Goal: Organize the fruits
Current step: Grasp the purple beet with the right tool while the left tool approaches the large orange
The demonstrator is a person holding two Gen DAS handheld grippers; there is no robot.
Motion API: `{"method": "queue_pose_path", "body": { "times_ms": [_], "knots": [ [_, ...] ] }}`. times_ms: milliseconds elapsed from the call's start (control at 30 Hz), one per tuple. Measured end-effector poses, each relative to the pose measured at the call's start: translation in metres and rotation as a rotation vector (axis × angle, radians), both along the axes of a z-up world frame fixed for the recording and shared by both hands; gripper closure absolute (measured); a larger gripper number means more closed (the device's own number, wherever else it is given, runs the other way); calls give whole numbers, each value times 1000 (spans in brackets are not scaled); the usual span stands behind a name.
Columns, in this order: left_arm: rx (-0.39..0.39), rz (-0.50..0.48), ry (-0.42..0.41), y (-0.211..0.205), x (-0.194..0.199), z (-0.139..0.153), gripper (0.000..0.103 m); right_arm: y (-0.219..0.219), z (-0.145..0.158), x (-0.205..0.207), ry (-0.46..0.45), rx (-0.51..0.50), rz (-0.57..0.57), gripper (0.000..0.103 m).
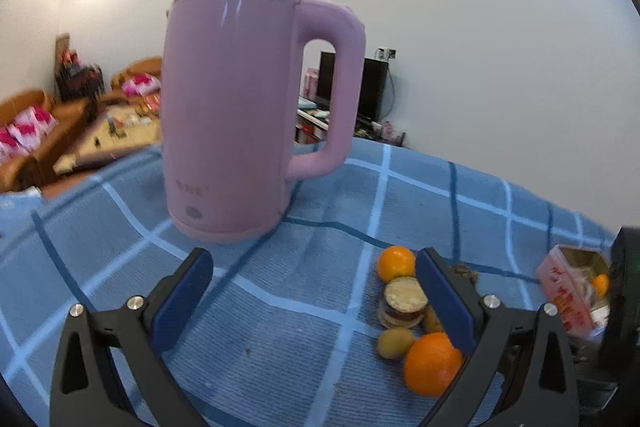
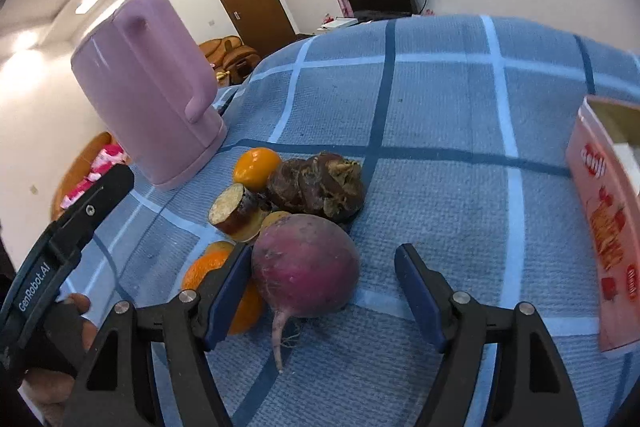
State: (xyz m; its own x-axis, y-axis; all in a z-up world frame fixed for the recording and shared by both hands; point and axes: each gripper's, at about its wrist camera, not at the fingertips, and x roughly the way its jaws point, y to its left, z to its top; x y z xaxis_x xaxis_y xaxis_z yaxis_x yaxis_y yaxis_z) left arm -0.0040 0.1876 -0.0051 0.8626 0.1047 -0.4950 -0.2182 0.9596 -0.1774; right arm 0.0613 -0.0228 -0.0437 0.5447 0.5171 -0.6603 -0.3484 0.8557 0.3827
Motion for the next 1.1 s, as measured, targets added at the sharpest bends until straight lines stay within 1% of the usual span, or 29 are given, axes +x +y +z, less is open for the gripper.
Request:
{"method": "queue_pose_path", "body": {
  "times_ms": [33,67,100,133,200,267,300,433,467,533,567,633,733,800,900,1000,1100],
  "knots": [
    [-14,-7,-1,0,0,0,0,2,2,-3,-10,-4,17,48],
    [-25,-16,-2,1,0,0,0,5,5,-9,-35,-62,8,48],
    [-28,-26,-10,-1,-1,0,0,7,7,-13,-56,-99,0,48],
    [-30,-40,-18,-2,-2,1,1,5,8,-17,-62,-109,0,48],
    [-37,-82,-31,-7,-3,2,1,-4,8,-20,-63,-94,-15,48],
    [-53,-155,-25,-15,-2,1,7,-13,11,-22,-79,-103,-40,48],
    [-56,-192,-19,-20,-1,1,12,-21,13,-25,-96,-112,-56,48],
    [-7,-346,23,-47,1,-1,20,-46,23,-37,-165,-131,-108,48],
    [9,-400,40,-57,2,-3,21,-52,25,-41,-185,-146,-118,48],
    [50,-455,55,-71,2,-5,28,-63,27,-49,-218,-182,-135,48],
    [79,-474,64,-78,2,-6,28,-67,26,-51,-226,-196,-140,48],
    [106,-491,89,-85,5,-9,31,-73,26,-52,-217,-188,-138,48],
    [104,-496,123,-88,9,-13,33,-78,24,-51,-200,-169,-138,48],
    [99,-499,168,-88,15,-17,33,-77,22,-48,-186,-161,-135,48],
    [124,-505,221,-95,20,-24,33,-79,22,-52,-179,-154,-129,48],
    [181,-494,263,-104,22,-30,33,-78,23,-53,-179,-152,-125,48],
    [238,-492,278,-113,21,-33,33,-76,22,-52,-177,-148,-121,48]
  ]
}}
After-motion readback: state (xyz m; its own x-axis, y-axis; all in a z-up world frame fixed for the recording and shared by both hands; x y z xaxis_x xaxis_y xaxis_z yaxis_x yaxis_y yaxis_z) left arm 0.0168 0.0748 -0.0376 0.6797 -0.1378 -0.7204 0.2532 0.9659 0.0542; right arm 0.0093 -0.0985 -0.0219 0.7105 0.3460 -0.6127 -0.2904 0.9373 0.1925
